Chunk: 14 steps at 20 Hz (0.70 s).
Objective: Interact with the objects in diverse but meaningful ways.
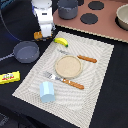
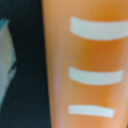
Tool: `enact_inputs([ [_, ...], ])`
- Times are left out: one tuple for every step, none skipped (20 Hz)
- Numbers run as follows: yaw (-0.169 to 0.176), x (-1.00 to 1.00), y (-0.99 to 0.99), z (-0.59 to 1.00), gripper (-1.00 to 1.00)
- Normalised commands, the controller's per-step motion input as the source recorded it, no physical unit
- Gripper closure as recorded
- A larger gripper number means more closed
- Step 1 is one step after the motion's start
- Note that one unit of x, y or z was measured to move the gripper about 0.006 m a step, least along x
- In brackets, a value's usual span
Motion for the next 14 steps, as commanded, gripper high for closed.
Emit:
enact_inputs([
  [0.040,-0.19,0.00,-0.19,1.00],
  [0.040,-0.18,0.00,-0.19,1.00],
  [0.038,-0.19,0.00,-0.18,1.00],
  [0.038,-0.17,0.00,-0.17,1.00],
  [0.038,-0.16,0.00,-0.17,1.00],
  [0.038,-0.17,0.00,-0.17,1.00],
  [0.038,-0.15,0.00,-0.16,1.00],
  [0.036,-0.16,0.00,-0.16,1.00],
  [0.034,-0.15,0.00,-0.15,1.00],
  [0.033,-0.15,0.00,-0.13,1.00],
  [0.030,-0.14,-0.01,-0.11,1.00],
  [0.021,-0.07,-0.01,0.00,1.00],
  [0.026,0.00,0.00,0.23,1.00],
  [0.045,-0.16,0.00,0.90,1.00],
])
